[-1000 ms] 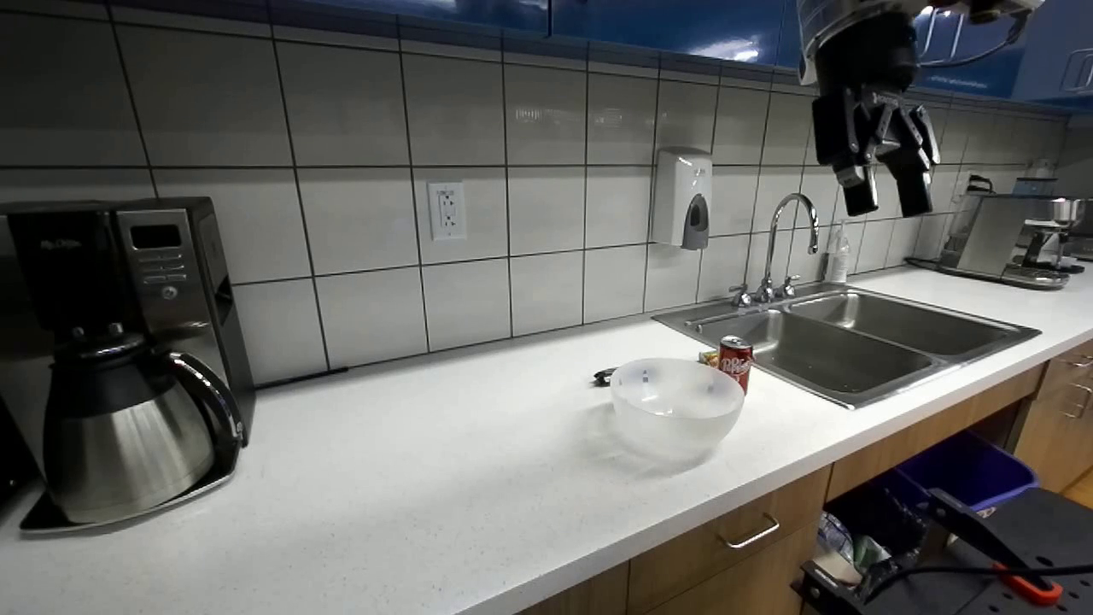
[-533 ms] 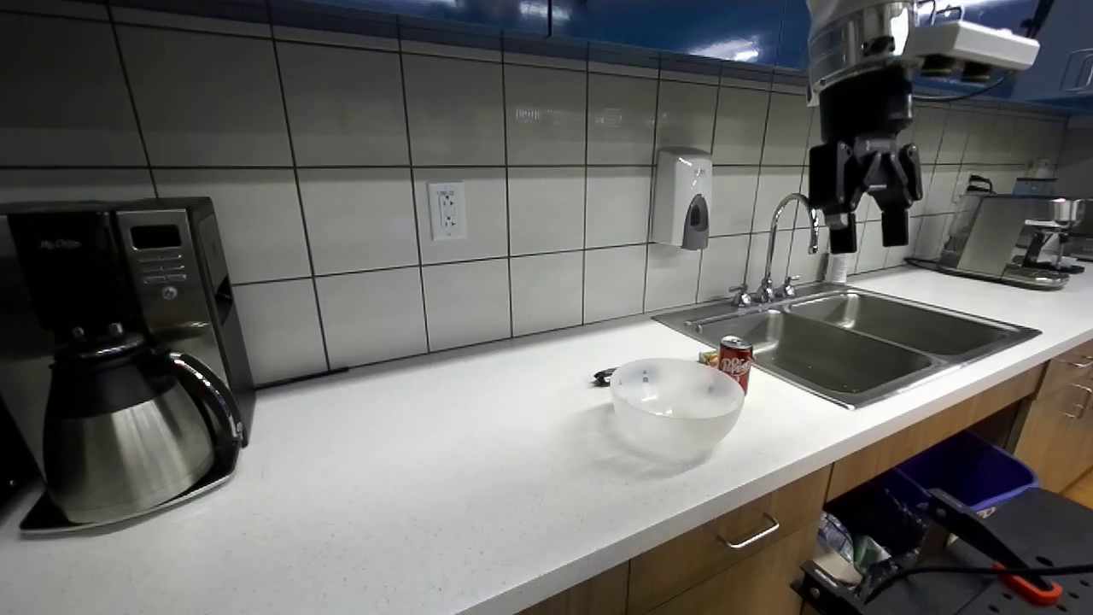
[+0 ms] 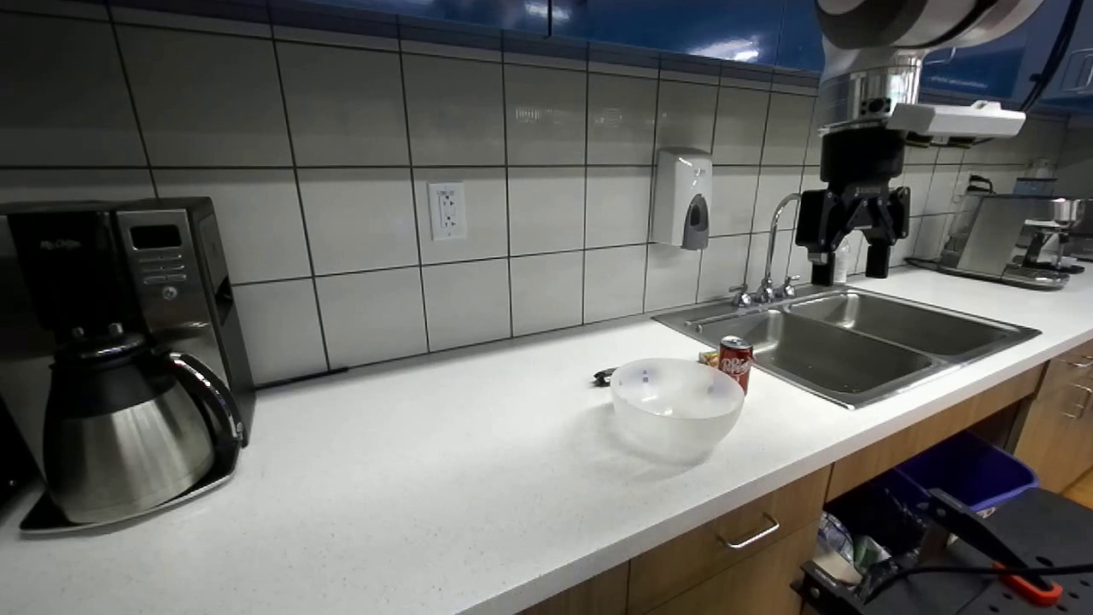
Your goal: Pick up the brown dr pepper can and place it in the clear bowl
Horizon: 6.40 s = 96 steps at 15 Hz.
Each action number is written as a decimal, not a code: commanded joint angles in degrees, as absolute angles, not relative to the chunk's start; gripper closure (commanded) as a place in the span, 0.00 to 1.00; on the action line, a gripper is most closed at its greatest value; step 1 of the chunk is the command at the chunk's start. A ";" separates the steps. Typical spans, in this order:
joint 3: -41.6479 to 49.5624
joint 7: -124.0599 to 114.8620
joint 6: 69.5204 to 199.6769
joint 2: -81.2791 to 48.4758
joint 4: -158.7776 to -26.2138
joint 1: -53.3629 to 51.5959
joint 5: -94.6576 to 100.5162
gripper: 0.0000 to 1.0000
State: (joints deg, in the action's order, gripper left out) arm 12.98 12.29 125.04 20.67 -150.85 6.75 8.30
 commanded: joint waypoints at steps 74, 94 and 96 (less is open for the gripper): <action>8.24 12.01 120.63 -48.75 -87.82 14.18 1.80 0.42; 8.33 15.09 126.82 -34.36 -102.65 15.32 1.93 0.62; 8.34 15.94 128.77 -31.51 -106.35 15.30 2.00 0.62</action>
